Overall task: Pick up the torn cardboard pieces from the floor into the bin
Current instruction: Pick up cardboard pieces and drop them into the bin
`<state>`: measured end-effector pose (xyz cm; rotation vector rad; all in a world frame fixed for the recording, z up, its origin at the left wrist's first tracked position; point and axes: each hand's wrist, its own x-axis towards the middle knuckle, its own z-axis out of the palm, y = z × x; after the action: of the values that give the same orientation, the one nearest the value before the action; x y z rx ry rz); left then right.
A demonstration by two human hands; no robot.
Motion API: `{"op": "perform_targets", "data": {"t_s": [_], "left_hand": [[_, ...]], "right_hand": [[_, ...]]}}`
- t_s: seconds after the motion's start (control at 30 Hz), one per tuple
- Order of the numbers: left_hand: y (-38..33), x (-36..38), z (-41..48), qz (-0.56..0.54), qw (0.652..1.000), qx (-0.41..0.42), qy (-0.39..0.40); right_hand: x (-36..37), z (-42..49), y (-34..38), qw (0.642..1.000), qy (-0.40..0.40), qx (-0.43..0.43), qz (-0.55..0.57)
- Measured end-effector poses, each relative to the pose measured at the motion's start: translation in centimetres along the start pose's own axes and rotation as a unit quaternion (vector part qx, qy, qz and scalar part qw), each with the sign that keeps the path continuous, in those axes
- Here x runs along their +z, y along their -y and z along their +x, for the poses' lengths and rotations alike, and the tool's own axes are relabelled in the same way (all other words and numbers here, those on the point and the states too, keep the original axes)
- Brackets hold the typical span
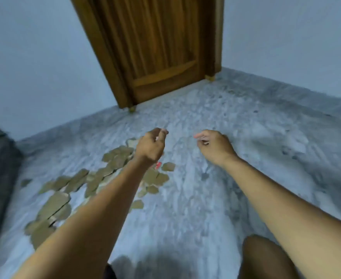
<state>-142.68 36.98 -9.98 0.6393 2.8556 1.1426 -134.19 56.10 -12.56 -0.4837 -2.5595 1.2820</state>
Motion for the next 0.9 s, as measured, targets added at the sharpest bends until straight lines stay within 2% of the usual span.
{"op": "perform_targets", "data": {"t_s": [0.27,0.4,0.53,0.67,0.9], "left_hand": [[16.0,-16.1,-11.4,0.055,0.977,-0.174,-0.107],[22.4,-20.9,-18.1,0.066,0.963,-0.235,-0.119],[27.3,-24.7,-22.2,0.06,0.955,-0.27,-0.108],[31.1,-27.5,-24.4,0.059,0.955,-0.268,-0.108],[37.0,-30.1,-25.3,0.018,0.953,-0.288,-0.095]], "right_hand": [[17.3,-3.5,14.1,0.97,0.209,-0.126,-0.013],[24.5,-7.3,18.4,0.94,0.297,-0.167,-0.025],[30.2,-10.3,21.8,0.92,0.345,-0.178,-0.04],[35.8,-12.5,24.6,0.908,0.367,-0.189,-0.062],[42.1,-13.9,26.9,0.88,0.394,-0.198,-0.179]]}}
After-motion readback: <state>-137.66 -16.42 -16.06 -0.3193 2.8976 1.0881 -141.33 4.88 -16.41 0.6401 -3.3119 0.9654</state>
